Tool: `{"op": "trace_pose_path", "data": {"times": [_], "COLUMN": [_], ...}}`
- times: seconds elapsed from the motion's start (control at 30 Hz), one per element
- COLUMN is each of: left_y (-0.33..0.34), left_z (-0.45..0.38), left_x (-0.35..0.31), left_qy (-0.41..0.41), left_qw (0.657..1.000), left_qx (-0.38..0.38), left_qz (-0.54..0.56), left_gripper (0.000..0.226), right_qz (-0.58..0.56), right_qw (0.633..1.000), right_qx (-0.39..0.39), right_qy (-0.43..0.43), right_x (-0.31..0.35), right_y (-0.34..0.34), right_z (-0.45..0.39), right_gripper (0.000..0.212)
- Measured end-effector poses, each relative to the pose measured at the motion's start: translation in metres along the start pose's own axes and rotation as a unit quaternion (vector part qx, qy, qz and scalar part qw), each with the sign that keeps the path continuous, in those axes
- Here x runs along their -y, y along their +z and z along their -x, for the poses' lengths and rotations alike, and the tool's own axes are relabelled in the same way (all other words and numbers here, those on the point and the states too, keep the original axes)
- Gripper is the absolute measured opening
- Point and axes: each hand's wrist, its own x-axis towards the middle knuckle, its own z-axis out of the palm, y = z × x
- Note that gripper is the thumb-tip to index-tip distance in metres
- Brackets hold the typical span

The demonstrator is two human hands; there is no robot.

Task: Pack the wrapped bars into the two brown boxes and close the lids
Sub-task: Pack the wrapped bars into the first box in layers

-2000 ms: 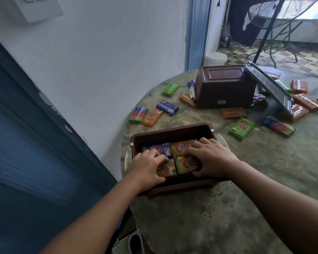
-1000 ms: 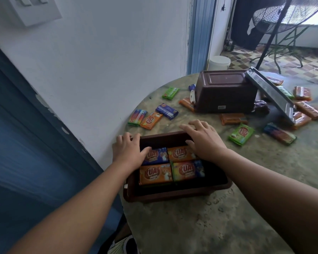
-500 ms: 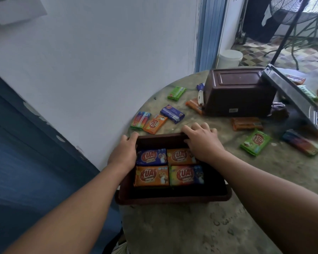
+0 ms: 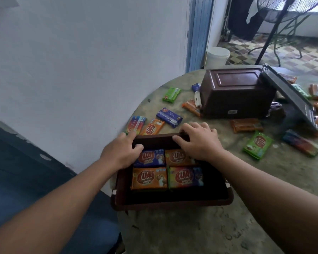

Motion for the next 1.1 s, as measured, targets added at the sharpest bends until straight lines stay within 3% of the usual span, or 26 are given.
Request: {"op": "trace_pose_path", "data": {"times": [0.17,0.3,0.4,0.53,0.63,0.8,0.93,1.03,1.1], "left_y": [-0.025,-0.026,-0.014,0.008,0.029,0.043,0.043,0.043,0.042], "left_z": [-0.054,-0.098,-0.124,-0.149,-0.157,-0.163,-0.16,-0.157,-0.155], "left_x": [-0.016,-0.038,-0.044,-0.045,-0.043,-0.04,-0.042,-0.046,-0.047], "left_qy": [0.011,0.017,0.009,-0.021,-0.064,-0.09,-0.077,-0.06,-0.046], "left_qw": [0.999,0.999,0.999,0.996,0.993,0.984,0.985,0.987,0.99], "left_qx": [0.03,0.009,0.037,0.08,0.089,0.137,0.143,0.145,0.13], "left_qz": [0.035,0.036,0.037,0.018,-0.034,-0.074,-0.054,-0.037,-0.039], "left_gripper": [0.053,0.032,0.029,0.04,0.075,0.095,0.106,0.094,0.084], "right_qz": [-0.055,-0.061,-0.023,0.042,0.086,0.101,0.08,0.08,0.069], "right_qw": [0.998,0.996,0.995,0.985,0.974,0.969,0.981,0.986,0.988], "right_qx": [0.018,0.05,0.086,0.158,0.2,0.215,0.171,0.134,0.122], "right_qy": [0.033,0.035,0.032,0.049,0.057,0.065,0.041,0.051,0.066], "right_x": [0.012,0.017,0.016,0.013,0.009,-0.001,-0.001,0.003,0.006], "right_y": [-0.007,-0.001,0.008,0.021,0.034,0.055,0.061,0.062,0.064], "right_z": [-0.034,-0.081,-0.111,-0.139,-0.154,-0.168,-0.172,-0.171,-0.17], "right_gripper": [0.052,0.035,0.036,0.051,0.064,0.079,0.05,0.045,0.06]}}
